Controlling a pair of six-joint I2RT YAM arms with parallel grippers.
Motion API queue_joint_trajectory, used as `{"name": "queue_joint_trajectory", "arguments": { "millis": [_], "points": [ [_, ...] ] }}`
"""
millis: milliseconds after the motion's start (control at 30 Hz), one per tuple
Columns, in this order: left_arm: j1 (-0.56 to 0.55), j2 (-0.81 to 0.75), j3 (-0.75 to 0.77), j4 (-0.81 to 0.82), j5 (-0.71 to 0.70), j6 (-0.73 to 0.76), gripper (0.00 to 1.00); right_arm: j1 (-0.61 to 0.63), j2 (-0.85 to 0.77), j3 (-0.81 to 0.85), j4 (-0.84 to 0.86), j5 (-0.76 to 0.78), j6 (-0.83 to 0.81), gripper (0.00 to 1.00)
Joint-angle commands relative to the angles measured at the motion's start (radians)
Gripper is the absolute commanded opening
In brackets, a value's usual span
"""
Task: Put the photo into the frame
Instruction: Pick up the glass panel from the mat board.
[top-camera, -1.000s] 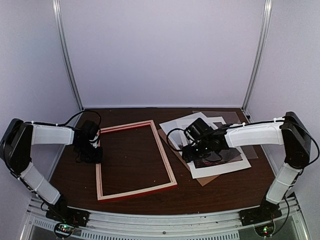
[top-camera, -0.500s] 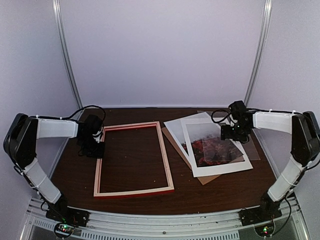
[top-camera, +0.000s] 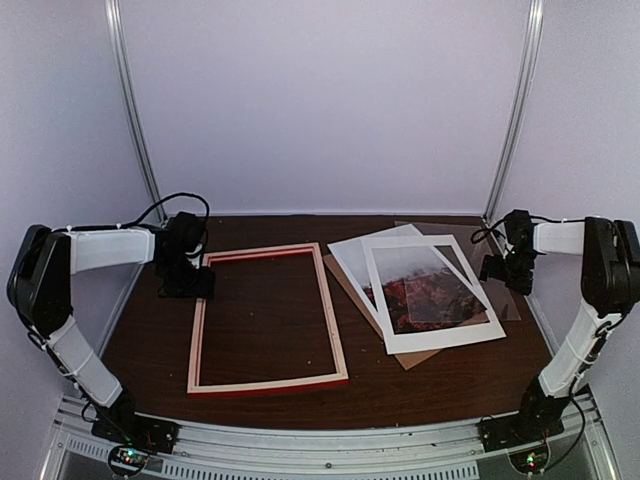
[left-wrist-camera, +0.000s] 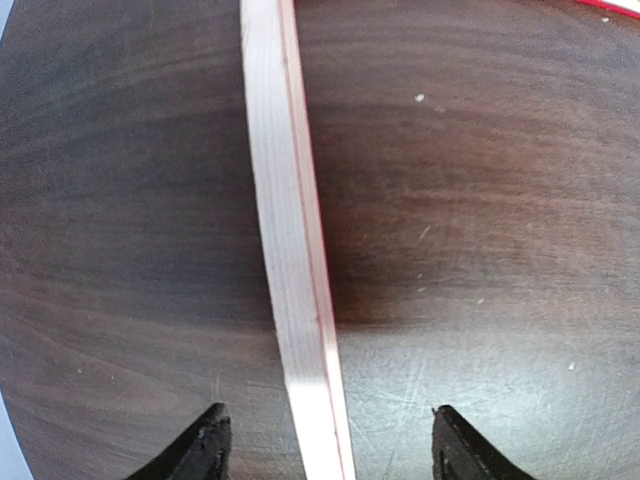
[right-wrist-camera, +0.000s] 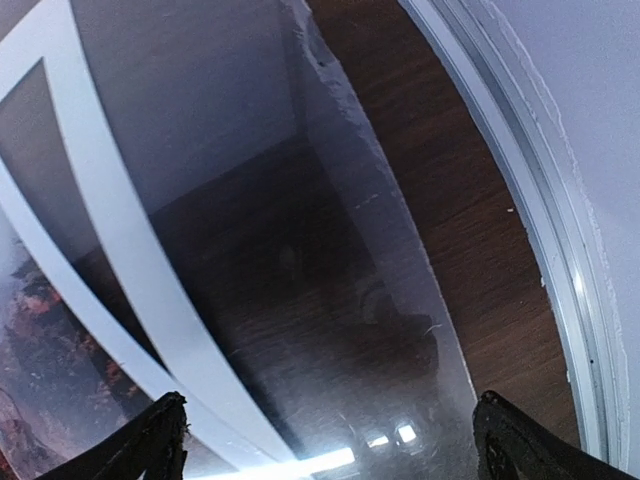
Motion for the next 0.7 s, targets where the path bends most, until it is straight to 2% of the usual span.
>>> {"name": "queue_joint_trajectory", "arguments": {
  "millis": [0,133,667],
  "points": [
    [-0.011,-0.012,0.061,0.03,0.037,-0.015,0.76,-0.044,0.051,0.04,-0.004,-0.048,-0.012,0.99],
    [-0.026,-0.024,0.08,0.067,0.082,-0.006,0.81,-0.071,0.077,0.061,-0.01,-0.072,-0.032,0.98],
    [-0.121,0.037,0.112,0.324,0.311,0.01,0.91,-0.143,0.193,0.138,-0.083,-0.273,-0.143,0.91]
  ]
}}
